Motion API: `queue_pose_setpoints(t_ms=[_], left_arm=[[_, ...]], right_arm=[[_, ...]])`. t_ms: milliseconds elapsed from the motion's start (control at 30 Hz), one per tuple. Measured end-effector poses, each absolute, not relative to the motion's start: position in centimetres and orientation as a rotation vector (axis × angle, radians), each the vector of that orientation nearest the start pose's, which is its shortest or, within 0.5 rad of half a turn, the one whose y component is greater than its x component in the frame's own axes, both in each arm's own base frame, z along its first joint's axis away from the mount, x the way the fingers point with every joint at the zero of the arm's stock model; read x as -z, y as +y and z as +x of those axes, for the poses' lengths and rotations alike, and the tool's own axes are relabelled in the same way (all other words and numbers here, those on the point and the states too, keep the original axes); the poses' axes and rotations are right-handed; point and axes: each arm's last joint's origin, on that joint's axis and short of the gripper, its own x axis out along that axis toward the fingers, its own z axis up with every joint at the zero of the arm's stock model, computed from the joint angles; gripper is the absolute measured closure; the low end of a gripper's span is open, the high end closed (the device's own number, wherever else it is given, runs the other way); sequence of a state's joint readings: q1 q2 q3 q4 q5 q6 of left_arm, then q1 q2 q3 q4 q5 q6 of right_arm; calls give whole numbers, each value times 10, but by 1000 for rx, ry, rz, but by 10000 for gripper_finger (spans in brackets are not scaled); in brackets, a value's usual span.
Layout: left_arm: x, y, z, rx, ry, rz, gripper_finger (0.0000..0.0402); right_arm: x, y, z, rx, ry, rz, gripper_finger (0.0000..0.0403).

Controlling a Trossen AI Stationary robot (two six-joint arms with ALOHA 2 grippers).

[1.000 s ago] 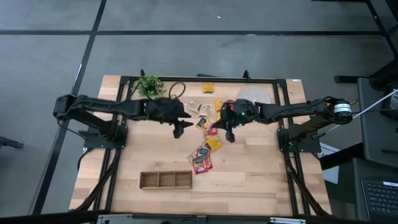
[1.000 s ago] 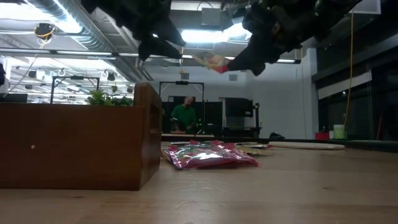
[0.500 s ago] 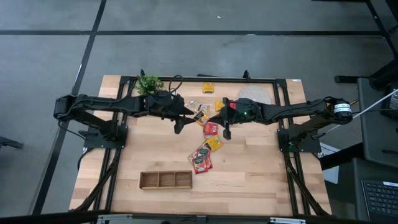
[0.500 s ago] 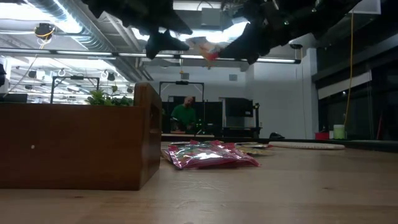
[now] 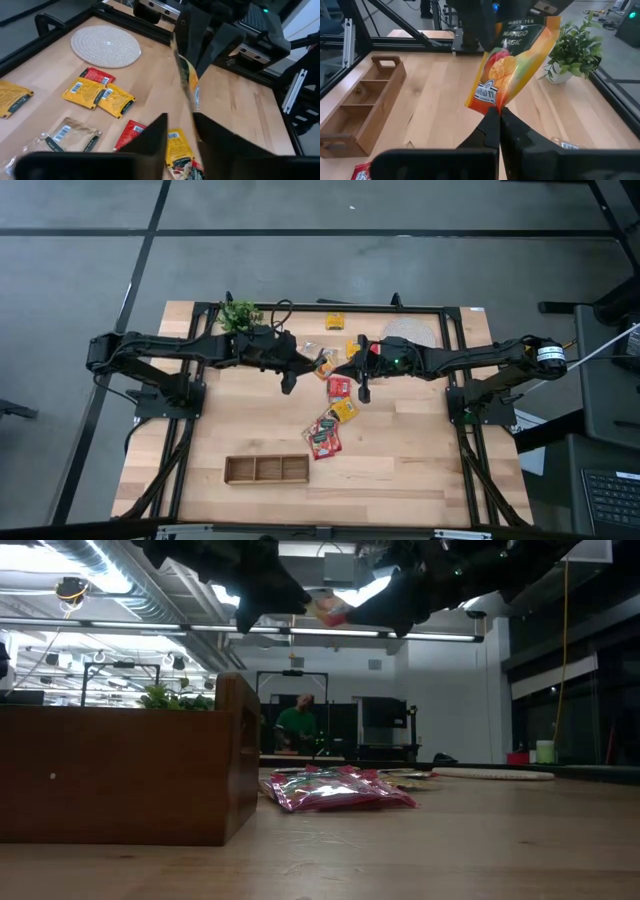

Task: Pick & Place Tea
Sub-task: Put the yellow tea bag into the right section of the wooden organizer

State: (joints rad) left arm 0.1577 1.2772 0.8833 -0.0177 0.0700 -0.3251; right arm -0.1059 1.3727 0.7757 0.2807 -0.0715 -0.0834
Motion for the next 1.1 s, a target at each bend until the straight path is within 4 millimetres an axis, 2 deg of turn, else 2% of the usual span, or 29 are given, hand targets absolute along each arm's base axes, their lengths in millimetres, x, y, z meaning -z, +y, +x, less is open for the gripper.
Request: queue_pose_setpoints(t_ms=[67, 133, 367, 633, 967, 1100], left_arm=[[-279, 42, 278, -149, 393, -349, 372], [-279, 42, 278, -146, 394, -336, 392], [-279, 42, 278, -142, 396, -309, 399], [-279, 42, 278, -142, 396, -309, 399], [-274, 36, 277, -102, 456, -284, 400], [-269, 27, 275, -77, 525, -278, 399]], right_arm=[[-244, -29, 295, 21, 316, -54, 399], [-244, -29, 295, 21, 316, -54, 396], [-244, -29, 295, 20, 316, -51, 380], [-244, -29, 295, 14, 318, -50, 396], [-233, -29, 290, 30, 440, 76, 308], [-229, -25, 288, -47, 492, 203, 268]])
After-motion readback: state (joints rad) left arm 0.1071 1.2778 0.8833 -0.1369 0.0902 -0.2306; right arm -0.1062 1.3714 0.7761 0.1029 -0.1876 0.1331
